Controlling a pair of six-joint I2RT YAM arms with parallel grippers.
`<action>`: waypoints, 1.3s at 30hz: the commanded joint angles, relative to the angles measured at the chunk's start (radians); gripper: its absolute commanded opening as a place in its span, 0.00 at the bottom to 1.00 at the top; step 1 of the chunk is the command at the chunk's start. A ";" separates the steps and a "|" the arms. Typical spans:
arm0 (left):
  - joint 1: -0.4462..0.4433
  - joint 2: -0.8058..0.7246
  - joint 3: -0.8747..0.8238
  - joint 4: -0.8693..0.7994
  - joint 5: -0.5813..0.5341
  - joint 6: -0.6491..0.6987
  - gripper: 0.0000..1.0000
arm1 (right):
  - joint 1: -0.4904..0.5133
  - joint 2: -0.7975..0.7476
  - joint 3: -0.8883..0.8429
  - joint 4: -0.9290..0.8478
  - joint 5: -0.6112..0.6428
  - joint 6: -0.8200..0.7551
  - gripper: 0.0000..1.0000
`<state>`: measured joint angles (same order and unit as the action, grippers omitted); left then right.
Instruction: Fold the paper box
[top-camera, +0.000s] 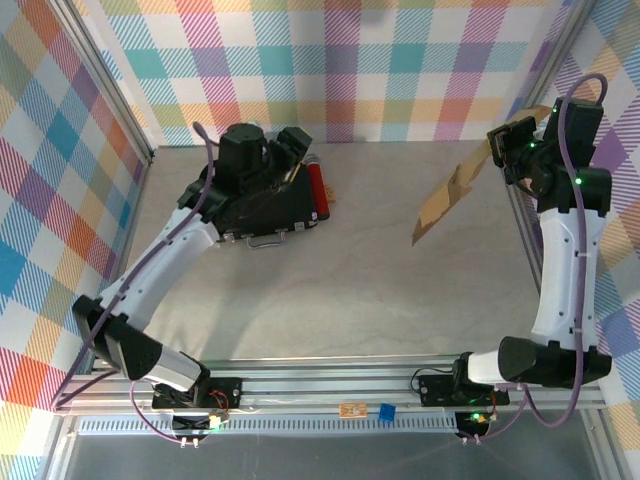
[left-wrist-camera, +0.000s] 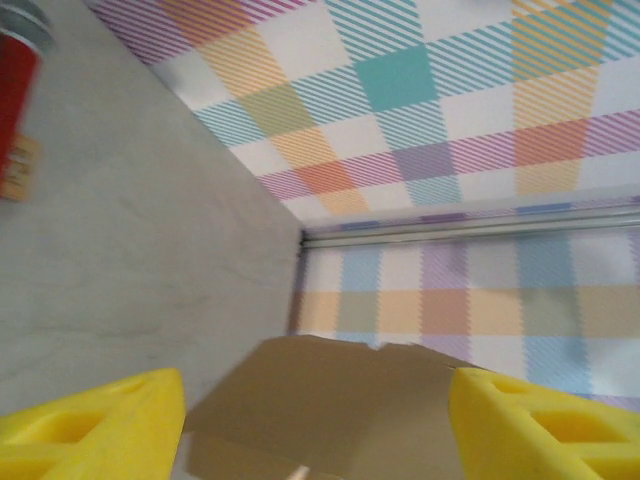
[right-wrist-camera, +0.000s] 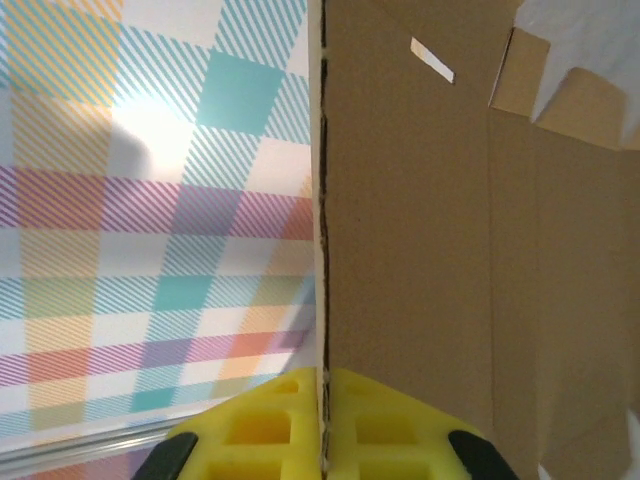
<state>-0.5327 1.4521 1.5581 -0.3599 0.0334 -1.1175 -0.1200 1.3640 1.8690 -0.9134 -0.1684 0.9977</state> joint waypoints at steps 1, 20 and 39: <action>0.020 -0.063 -0.061 -0.175 -0.056 0.118 0.69 | 0.079 -0.020 0.116 -0.280 0.179 -0.158 0.00; 0.155 -0.149 -0.061 -0.451 0.143 0.239 0.70 | 0.560 0.674 0.215 0.089 -0.001 0.215 0.00; -0.101 0.096 0.127 -0.429 0.139 0.463 0.45 | 0.569 0.559 -0.126 0.295 -0.034 0.393 0.00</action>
<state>-0.5892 1.5093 1.5646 -0.6033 0.2245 -0.9878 0.4473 1.9736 1.7512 -0.6174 -0.2028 1.3571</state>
